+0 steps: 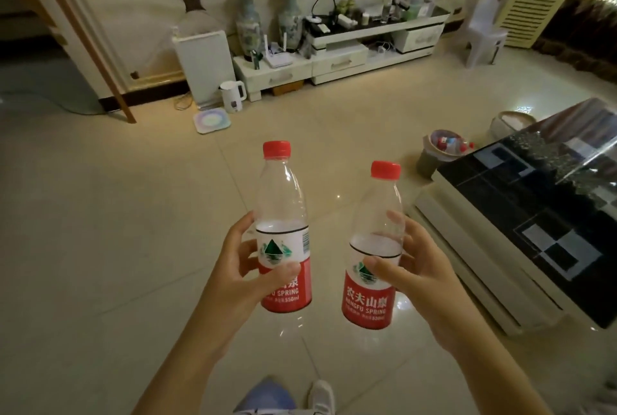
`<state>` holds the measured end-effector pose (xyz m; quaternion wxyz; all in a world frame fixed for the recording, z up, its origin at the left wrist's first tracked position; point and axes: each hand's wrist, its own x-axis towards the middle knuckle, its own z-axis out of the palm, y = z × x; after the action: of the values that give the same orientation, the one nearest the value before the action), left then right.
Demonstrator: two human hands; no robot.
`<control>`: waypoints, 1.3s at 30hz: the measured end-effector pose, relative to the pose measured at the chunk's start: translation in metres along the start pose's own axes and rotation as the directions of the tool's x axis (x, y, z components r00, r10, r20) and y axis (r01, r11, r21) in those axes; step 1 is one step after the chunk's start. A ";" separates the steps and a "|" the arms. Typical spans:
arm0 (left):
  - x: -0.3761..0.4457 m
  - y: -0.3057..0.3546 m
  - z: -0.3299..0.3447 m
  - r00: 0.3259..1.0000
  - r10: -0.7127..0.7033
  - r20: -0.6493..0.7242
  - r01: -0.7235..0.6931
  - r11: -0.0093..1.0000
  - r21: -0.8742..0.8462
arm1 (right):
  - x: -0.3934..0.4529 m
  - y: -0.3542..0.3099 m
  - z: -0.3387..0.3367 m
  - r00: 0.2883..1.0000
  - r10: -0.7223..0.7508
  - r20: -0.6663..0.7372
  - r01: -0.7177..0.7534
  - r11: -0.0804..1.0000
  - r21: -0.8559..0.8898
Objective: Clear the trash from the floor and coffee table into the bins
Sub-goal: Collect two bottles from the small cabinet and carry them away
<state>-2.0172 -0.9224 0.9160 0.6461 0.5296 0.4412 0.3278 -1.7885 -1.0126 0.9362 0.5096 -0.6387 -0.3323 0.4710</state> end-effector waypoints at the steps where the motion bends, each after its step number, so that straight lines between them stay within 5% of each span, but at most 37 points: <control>1: 0.012 0.001 0.000 1.000 -0.009 -0.009 0.009 1.000 0.000 | 0.013 -0.002 -0.001 1.000 0.006 0.005 -0.006 1.000 -0.004; 27: 0.450 0.102 -0.006 0.966 0.009 0.257 -0.036 0.994 0.101 | 0.405 -0.086 -0.013 0.978 0.049 -0.202 -0.033 0.996 0.081; 39: 0.669 0.139 0.039 0.987 -0.031 0.158 0.002 0.984 0.179 | 0.653 -0.126 -0.081 0.988 0.073 -0.135 -0.060 0.993 0.098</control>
<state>-1.7109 -0.3109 0.9043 0.6322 0.6062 0.4199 0.2379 -1.4867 -0.4165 0.8894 0.5448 -0.6561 -0.2520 0.4574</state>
